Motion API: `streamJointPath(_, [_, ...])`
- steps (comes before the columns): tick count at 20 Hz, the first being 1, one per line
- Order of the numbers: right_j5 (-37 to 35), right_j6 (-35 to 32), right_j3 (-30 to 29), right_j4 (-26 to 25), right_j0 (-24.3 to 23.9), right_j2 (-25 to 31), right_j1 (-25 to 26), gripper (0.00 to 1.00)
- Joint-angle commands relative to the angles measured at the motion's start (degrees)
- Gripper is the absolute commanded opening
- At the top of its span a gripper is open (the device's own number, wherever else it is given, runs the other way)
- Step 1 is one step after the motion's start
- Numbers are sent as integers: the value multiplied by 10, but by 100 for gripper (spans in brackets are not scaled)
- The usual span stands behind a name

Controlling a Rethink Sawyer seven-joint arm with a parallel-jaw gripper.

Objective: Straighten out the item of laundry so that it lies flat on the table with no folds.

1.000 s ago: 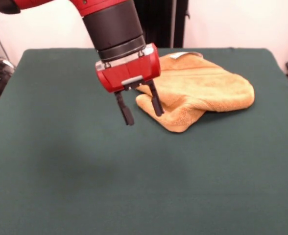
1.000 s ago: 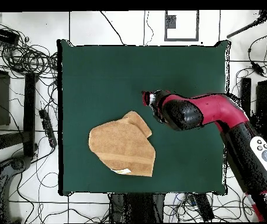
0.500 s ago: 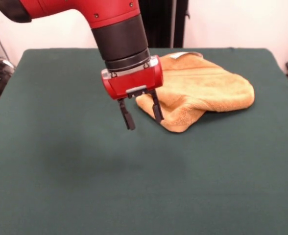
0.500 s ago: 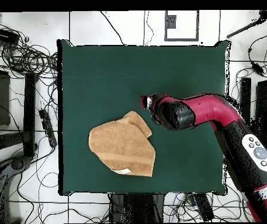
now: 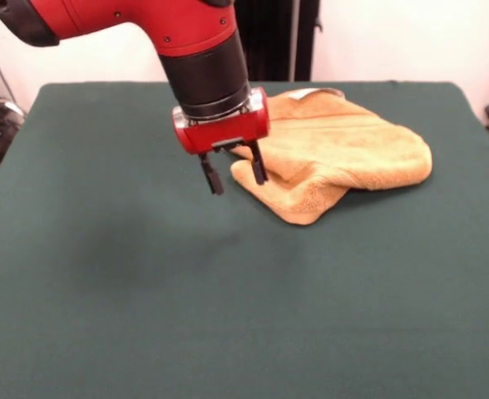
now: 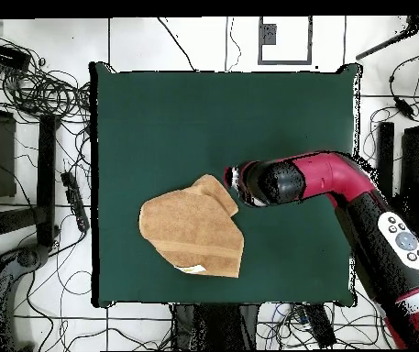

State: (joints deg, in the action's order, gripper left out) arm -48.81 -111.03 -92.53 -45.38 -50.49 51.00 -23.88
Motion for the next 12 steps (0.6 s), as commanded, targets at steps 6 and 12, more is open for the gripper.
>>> streamJointPath(6, [-75, 106, 9, -8, 38, -56, 27, 100])
streamJointPath(12, [-22, 81, 37, -24, 51, -60, 58, 100])
